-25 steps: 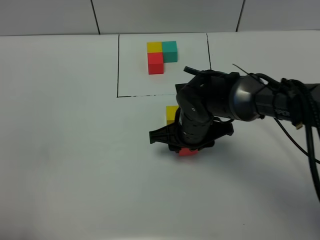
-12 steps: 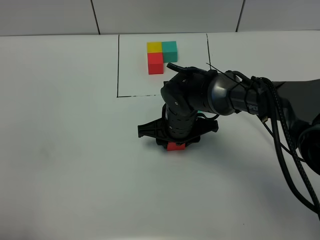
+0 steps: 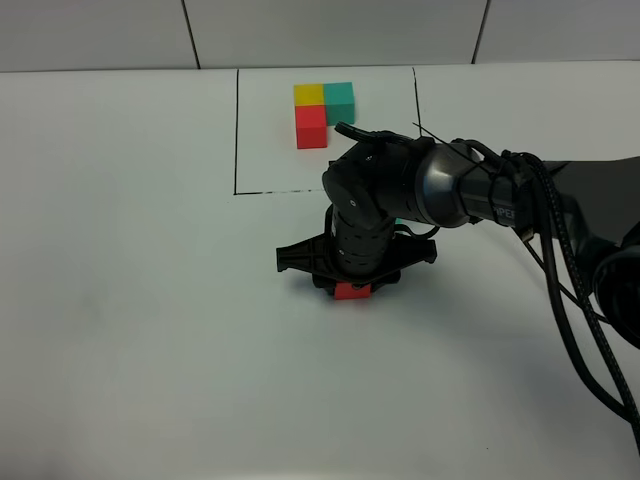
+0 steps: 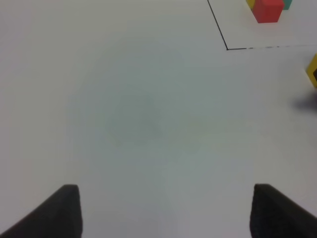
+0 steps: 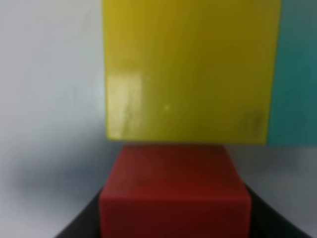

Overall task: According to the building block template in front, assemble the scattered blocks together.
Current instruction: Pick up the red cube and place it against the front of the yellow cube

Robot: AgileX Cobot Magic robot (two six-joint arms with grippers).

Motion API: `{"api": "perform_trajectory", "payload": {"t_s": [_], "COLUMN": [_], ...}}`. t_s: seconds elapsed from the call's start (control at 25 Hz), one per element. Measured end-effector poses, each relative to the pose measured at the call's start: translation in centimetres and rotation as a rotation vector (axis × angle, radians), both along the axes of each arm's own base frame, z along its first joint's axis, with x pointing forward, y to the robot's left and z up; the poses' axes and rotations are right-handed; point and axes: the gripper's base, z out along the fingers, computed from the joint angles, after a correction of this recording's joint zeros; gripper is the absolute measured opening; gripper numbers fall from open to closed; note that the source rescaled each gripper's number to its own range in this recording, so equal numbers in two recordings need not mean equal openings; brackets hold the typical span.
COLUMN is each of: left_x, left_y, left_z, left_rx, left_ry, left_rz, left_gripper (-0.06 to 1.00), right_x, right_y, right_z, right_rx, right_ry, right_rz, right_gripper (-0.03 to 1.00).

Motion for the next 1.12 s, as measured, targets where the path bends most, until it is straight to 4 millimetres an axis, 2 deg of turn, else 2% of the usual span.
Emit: {"api": "perform_trajectory", "payload": {"t_s": [1.12], "left_x": [0.0], "left_y": [0.0], "left_z": [0.0], "left_rx": [0.0], "left_ry": [0.0], "left_rz": [0.0], "left_gripper": [0.61], "right_x": [0.55], "right_y": [-0.21], "right_z": [-0.25], "right_rx": [0.0], "right_ry": [-0.023], "right_rz": [-0.012], "right_gripper": [0.02]}}
